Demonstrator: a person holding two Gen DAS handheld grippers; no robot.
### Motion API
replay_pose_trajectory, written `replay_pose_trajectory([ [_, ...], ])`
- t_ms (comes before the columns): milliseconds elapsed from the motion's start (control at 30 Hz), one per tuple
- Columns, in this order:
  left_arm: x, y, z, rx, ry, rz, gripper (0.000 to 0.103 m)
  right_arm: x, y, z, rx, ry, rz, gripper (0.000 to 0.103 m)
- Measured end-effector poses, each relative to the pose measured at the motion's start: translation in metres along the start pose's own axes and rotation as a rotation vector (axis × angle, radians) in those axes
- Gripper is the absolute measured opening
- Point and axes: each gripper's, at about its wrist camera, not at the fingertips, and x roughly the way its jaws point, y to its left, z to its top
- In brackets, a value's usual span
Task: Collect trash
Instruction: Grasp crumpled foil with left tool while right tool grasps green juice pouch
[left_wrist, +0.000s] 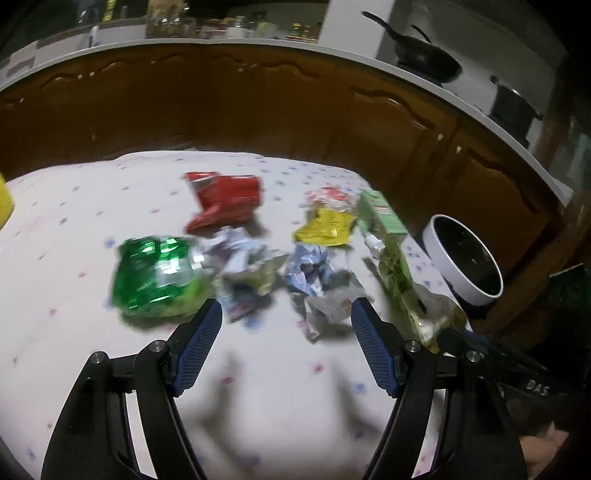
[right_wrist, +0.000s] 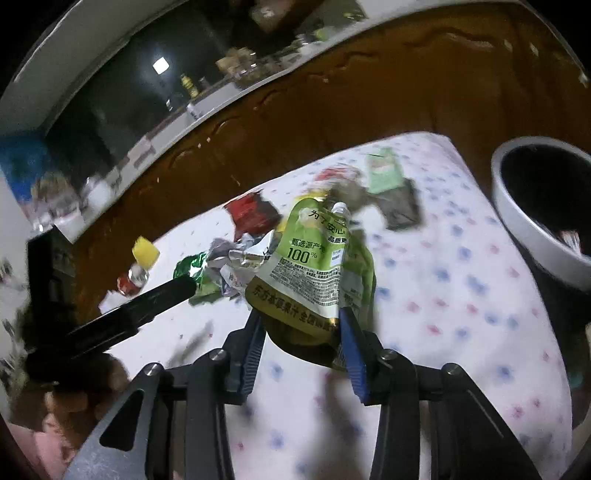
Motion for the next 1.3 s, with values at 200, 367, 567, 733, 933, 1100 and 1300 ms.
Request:
replay_pose_trajectory([
  [200, 0.036, -0.03, 0.004, 0.082, 0.043, 0.026, 0.074, -0.02, -0.037, -0.005, 0.09, 0.005, -0.02, 0.056],
  [367, 0.061, -0.041, 0.002, 0.106, 0.079, 0.04, 0.065, -0.025, -0.046, 0.006, 0.081, -0.023, -0.076, 0.063],
  [567, 0.064, -0.043, 0.003, 0.106, 0.092, -0.025, 0.027, -0.015, -0.054, 0.022, 0.067, -0.011, -0.066, 0.063],
  [733, 0.055, -0.04, -0.001, 0.085, 0.094, -0.067, 0.012, -0.01, -0.043, 0.037, 0.021, -0.023, -0.034, 0.063],
  [933, 0.035, -0.033, -0.009, 0.043, 0.089, -0.1, 0.011, 0.011, -0.034, 0.039, -0.024, 0.045, -0.033, 0.011],
  [1100, 0.016, -0.041, -0.009, 0.05, 0.069, -0.133, 0.011, -0.01, -0.035, 0.03, -0.002, -0.004, -0.018, 0.003],
  [1300, 0.001, -0.065, -0.003, 0.09, 0.043, -0.189, 0.011, -0.042, -0.034, 0.024, -0.009, -0.058, -0.025, 0.003],
])
